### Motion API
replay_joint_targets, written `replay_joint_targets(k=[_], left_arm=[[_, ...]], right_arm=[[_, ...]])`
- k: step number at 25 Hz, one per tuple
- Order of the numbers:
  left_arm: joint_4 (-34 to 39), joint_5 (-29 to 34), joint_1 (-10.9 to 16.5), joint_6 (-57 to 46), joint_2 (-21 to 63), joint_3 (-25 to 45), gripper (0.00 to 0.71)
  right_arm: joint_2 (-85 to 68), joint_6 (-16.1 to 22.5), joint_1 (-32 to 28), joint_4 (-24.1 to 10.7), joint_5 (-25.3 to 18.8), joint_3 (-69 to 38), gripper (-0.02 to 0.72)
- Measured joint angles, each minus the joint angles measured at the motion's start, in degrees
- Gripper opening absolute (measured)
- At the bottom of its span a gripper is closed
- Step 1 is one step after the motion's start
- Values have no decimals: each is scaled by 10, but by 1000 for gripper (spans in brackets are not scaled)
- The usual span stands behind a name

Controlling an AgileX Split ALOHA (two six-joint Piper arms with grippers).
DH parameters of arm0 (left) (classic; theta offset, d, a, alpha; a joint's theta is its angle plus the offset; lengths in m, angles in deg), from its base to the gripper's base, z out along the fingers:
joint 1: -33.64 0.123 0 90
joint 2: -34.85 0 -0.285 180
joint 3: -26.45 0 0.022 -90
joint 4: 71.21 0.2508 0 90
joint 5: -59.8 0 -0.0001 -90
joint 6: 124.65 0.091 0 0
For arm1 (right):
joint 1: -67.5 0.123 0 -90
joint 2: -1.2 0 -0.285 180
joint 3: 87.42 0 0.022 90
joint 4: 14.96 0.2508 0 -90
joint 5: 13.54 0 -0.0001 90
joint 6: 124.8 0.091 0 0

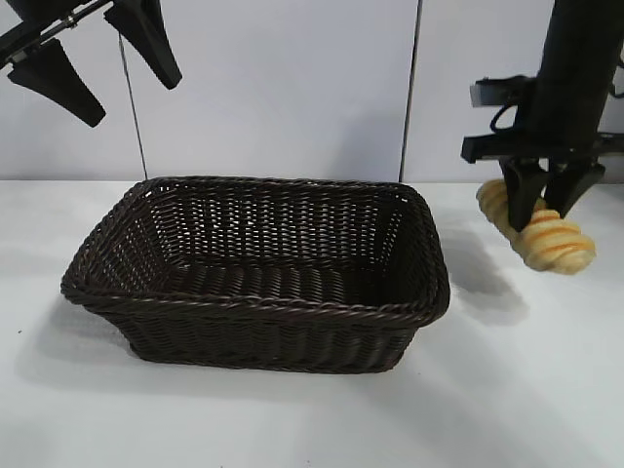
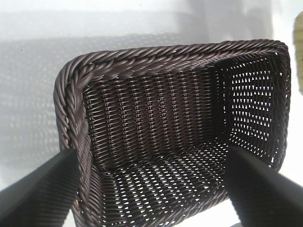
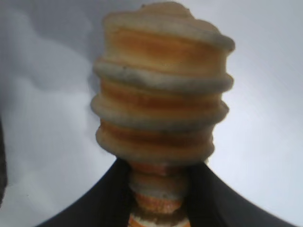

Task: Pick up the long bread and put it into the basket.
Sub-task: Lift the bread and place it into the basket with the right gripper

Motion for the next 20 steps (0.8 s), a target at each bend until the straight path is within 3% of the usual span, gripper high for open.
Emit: replay_joint_targets(k=[7,20], left_arm=[[0,0,0,0,0,0,606],[0,0,0,0,0,0,606]], right_arm=[[-21,-12,7,52,-9,2,252],[-28,-16,157,59,-10,3,252]])
